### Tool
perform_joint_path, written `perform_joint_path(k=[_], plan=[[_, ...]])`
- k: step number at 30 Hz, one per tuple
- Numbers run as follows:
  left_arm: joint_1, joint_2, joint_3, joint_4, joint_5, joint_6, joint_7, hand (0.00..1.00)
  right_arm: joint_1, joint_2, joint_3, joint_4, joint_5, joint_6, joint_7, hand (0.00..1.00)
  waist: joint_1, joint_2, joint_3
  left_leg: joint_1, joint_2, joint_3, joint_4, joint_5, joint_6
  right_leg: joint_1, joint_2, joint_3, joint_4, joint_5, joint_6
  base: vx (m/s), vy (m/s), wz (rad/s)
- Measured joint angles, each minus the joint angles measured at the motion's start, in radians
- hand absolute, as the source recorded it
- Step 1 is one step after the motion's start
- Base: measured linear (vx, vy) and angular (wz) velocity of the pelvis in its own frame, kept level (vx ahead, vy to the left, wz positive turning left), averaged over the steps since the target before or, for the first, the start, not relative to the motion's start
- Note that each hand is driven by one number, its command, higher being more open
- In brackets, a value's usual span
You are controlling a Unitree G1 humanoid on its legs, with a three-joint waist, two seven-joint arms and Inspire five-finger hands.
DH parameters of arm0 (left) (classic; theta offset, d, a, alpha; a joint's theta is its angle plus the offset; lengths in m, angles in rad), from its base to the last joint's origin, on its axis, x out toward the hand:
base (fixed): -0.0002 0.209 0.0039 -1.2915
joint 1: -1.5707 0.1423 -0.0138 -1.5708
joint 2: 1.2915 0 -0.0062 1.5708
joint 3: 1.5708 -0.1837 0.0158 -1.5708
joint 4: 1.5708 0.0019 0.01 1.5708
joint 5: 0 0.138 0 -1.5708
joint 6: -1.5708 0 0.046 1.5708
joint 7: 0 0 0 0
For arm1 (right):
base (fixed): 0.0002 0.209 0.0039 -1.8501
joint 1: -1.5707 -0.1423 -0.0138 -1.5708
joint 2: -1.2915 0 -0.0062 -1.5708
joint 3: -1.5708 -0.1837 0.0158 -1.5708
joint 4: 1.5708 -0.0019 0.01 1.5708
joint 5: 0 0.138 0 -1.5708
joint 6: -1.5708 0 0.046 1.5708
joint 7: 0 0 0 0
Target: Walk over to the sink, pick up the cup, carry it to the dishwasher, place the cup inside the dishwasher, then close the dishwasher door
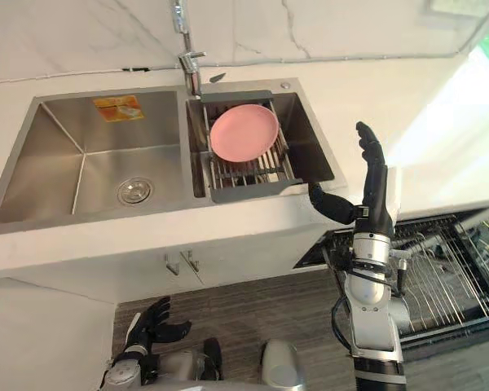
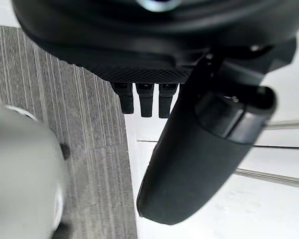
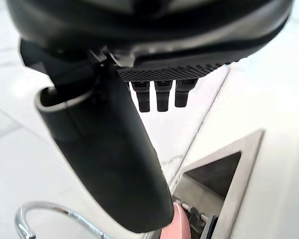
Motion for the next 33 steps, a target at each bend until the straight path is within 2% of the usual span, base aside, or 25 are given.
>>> perform_joint_path(k=[3, 8, 11, 12, 22, 26, 33], plan=[[0.015, -0.027, 0.0, 0.002, 0.0, -0.003, -0.002, 0.9, 0.005, -0.025, 0.007, 0.021, -0.001, 0.007, 0.021, 0.9, 0.009, 0.047, -0.029, 0.004, 0.044, -0.026, -0.014, -0.008, -0.027, 0.069, 0.044, -0.023, -0.119, 0.039, -0.012, 0.19, -0.098, 0.13], [0.018, -0.027, 0.001, 0.023, 0.006, -0.002, -0.011, 0.9, 0.052, -0.026, 0.003, 0.021, -0.001, 0.014, 0.051, 0.9, 0.01, 0.051, -0.036, 0.071, 0.064, -0.028, -0.109, 0.015, -0.056, 0.138, 0.073, -0.032, -0.219, 0.077, -0.021, 0.13, -0.057, -0.04], [0.022, -0.027, 0.001, 0.041, 0.026, -0.001, -0.016, 0.9, 0.074, -0.026, 0.004, 0.021, -0.001, 0.015, 0.066, 0.9, 0.01, 0.053, -0.058, 0.101, 0.062, -0.029, -0.139, 0.018, -0.057, 0.17, 0.073, -0.035, -0.25, 0.084, -0.017, 0.06, 0.011, 0.01], [0.02, -0.022, 0.0, 0.08, 0.04, 0.003, -0.02, 0.9, 0.067, -0.038, 0.024, 0.065, 0.0, 0.021, 0.073, 0.9, 0.022, 0.057, -0.08, 0.125, 0.055, -0.051, -0.282, 0.14, -0.057, 0.203, 0.085, -0.053, -0.391, 0.196, -0.035, 0.0, 0.0, 0.0], [0.02, -0.022, -0.001, 0.08, 0.04, 0.003, -0.018, 0.9, 0.067, -0.035, 0.021, 0.065, -0.01, 0.024, 0.061, 0.9, 0.021, 0.056, -0.079, 0.125, 0.057, -0.051, -0.282, 0.14, -0.057, 0.202, 0.083, -0.062, -0.382, 0.191, -0.034, 0.0, 0.0, 0.0], [0.019, -0.022, -0.003, 0.079, 0.04, 0.003, -0.015, 0.9, 0.067, -0.004, -0.016, 0.058, -0.043, 0.039, 0.023, 0.9, 0.024, 0.053, -0.077, 0.129, 0.058, -0.044, -0.283, 0.137, -0.06, 0.196, 0.082, -0.062, -0.361, 0.179, -0.036, 0.0, 0.0, 0.0], [0.018, -0.019, -0.01, 0.082, 0.039, 0.003, 0.0, 0.9, 0.031, -0.027, -0.094, 0.056, -0.08, 0.055, -0.046, 0.9, 0.026, 0.047, -0.077, 0.131, 0.058, -0.035, -0.29, 0.13, -0.063, 0.186, 0.081, -0.054, -0.337, 0.166, -0.036, 0.0, 0.003, -0.02]])
